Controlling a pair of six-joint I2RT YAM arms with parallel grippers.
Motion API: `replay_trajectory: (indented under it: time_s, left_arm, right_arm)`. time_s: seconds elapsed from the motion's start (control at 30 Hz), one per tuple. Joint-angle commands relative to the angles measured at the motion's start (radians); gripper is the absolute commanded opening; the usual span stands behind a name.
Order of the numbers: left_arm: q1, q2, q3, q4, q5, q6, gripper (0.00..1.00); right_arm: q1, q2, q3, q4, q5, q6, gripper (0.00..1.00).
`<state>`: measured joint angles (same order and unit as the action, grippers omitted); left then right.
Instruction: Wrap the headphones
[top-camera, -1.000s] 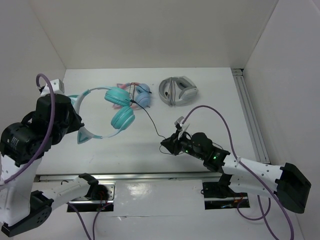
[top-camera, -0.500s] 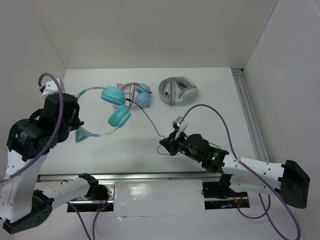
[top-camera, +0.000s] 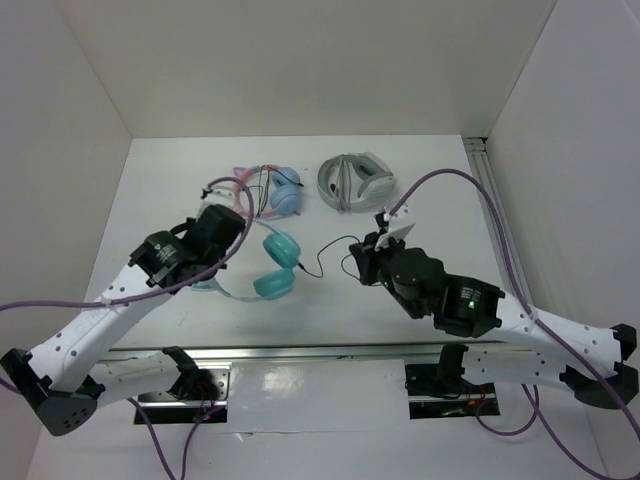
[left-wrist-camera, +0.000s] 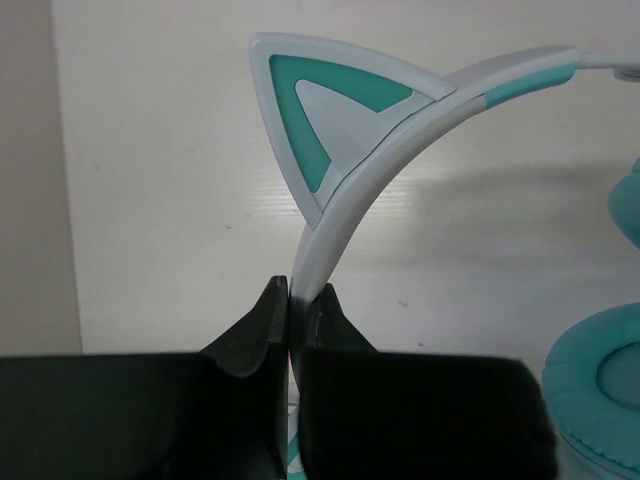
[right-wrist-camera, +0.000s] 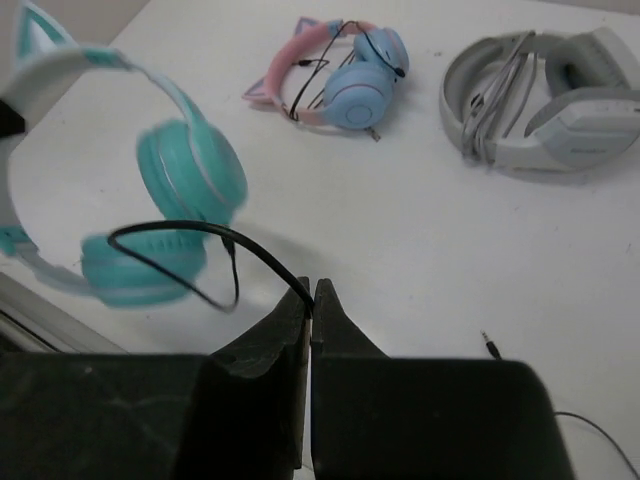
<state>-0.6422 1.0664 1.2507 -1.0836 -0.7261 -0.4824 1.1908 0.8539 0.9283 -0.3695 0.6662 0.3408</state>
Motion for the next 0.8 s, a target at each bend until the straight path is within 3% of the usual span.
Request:
replay_trajectory:
  time_s: [0.0,0.2,0.43,0.77]
  left_arm:
    - [-0.092,-0.029,-0.037,0.25,0.13,0.137,0.0]
    - [-0.237,-0.063,-0.086,0.349,0.321,0.301,0.0]
    - [-0.414,-0.031,-0.068,0.323,0.43,0.331,0.0]
    - [-0.425,-0.138,-0.037,0.294,0.508,0.321,0.0]
  right_arm:
    - [0.004,0.049,0.09,-0.095,0.044,-0.075,0.0]
    - [0.084,0.145,0.13,-0.095,0.071,-0.106,0.0]
    - [0.158,0.211,0.121,-0.086,0.168,-0.106,0.0]
    - [0.191,0.211,0.087,-0.082,0.26,-0.097,0.0]
